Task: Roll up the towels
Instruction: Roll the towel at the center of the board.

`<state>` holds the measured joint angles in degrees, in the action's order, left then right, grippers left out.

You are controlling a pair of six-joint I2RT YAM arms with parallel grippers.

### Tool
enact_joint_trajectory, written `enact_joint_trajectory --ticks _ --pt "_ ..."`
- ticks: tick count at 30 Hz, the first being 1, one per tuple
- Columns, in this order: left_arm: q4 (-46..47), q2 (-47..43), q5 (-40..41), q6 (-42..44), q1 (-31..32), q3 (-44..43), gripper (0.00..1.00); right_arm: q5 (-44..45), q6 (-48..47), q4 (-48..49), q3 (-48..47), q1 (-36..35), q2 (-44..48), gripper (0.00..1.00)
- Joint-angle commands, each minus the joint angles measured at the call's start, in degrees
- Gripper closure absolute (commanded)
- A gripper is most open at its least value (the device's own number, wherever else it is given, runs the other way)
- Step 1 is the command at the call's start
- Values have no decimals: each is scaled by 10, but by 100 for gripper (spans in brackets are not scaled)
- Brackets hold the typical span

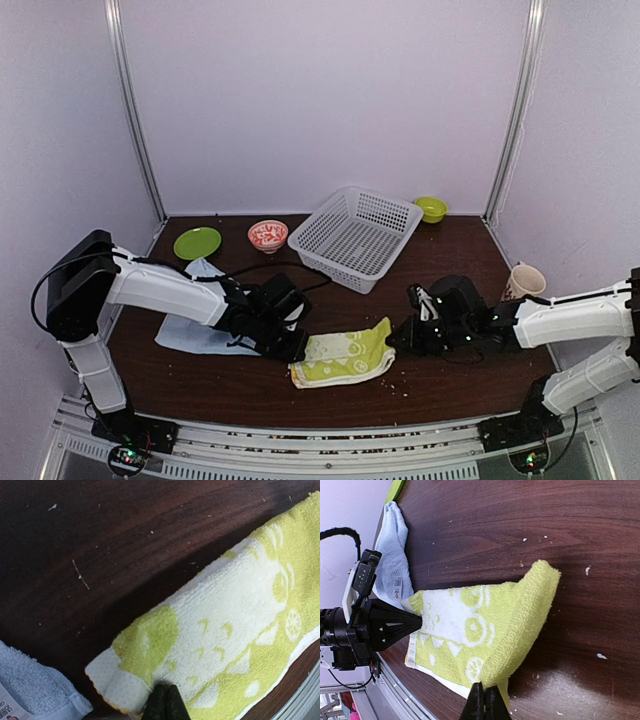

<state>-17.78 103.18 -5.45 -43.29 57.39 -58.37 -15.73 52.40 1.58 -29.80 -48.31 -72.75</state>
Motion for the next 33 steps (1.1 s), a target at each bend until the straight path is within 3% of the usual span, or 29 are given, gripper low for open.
enact_joint_trajectory --ticks 1,17,22,33 --pt "8 11 -13 -9 3 14 100 -15 -21 -3 -36 -22 -40 100" --pt "-4 -11 -25 -8 3 -2 100 -41 -54 -3 -85 -63 -171 100" --pt "-31 -48 -35 7 3 -36 84 -39 -49 11 -86 -63 -195 100" --pt "55 -10 -112 -6 3 -116 84 -23 -24 31 -84 -63 -206 100"
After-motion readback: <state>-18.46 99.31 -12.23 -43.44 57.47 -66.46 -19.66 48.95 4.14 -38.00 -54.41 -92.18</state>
